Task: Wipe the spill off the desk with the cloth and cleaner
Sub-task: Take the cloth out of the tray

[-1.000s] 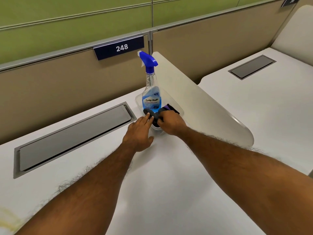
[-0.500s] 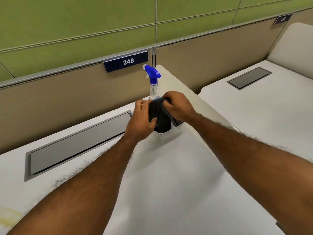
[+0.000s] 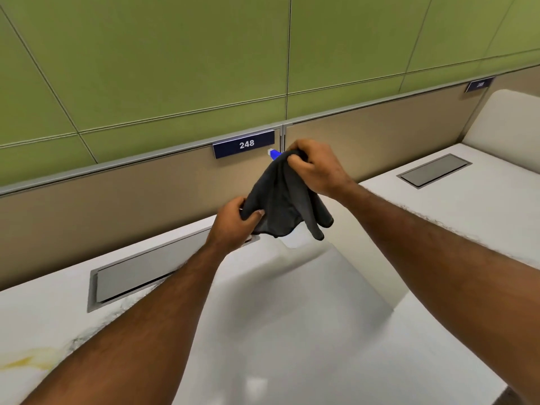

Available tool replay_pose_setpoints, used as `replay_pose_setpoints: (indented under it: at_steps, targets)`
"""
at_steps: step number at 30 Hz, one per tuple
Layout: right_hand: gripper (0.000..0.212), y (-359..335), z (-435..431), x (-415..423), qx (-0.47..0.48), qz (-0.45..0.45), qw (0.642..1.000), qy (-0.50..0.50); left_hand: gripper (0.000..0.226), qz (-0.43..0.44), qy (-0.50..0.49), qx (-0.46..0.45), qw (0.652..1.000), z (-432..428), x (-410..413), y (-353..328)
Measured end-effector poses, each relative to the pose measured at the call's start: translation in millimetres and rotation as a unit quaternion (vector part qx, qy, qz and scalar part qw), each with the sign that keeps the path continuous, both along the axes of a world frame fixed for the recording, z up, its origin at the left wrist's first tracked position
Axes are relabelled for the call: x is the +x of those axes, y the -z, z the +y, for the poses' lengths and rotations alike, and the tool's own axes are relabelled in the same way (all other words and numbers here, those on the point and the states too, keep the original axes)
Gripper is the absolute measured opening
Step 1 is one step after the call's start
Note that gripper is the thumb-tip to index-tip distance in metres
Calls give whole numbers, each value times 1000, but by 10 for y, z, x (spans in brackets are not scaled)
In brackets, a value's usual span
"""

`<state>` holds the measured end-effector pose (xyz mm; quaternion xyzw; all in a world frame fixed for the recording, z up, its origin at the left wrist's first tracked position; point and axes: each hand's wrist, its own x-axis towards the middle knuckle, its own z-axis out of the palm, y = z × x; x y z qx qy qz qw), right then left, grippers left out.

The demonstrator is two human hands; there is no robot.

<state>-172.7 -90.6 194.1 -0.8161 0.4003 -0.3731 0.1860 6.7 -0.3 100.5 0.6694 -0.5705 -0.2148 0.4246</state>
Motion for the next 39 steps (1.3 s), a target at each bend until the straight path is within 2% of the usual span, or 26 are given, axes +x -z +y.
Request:
replay_pose_setpoints:
  at_steps: [4,10,12,14,16,20,25,29,32,34,36,39]
  targets:
    - [19,-118,202,10,84,-108,991,-12,18,67,-26,-61,996,336,233,-186]
    - [19,-119,592,-15,221,-214,951,-27,9,250,-61,-119,959,840,425,-496]
    - [13,-91,716,-4,263,-233,935,-37,11,299,-50,-132,944,960,455,-586]
    - [19,-32,818,29,292,-248,923,-40,15,318,-24,-129,939,1044,491,-666]
    - [18,47,916,84,315,-264,911,-36,13,363,33,-121,923,1111,495,-727]
    - [20,204,1075,199,335,-274,901,-16,21,461,106,-131,871,1281,483,-800]
    - [25,455,1148,285,373,-259,891,-16,41,490,113,-163,849,1347,592,-770]
    - [36,672,1169,372,433,-265,861,-5,56,569,102,-196,792,1313,579,-729]
    - [33,822,1177,427,476,-268,837,0,58,619,102,-200,753,1262,591,-669]
    - [17,894,1144,447,484,-268,833,2,48,627,105,-185,750,1201,619,-616]
    - [4,950,1084,473,487,-266,832,13,37,613,104,-169,765,1136,656,-554]
    - [12,1035,960,513,480,-209,852,18,30,607,97,-150,774,1028,667,-445]
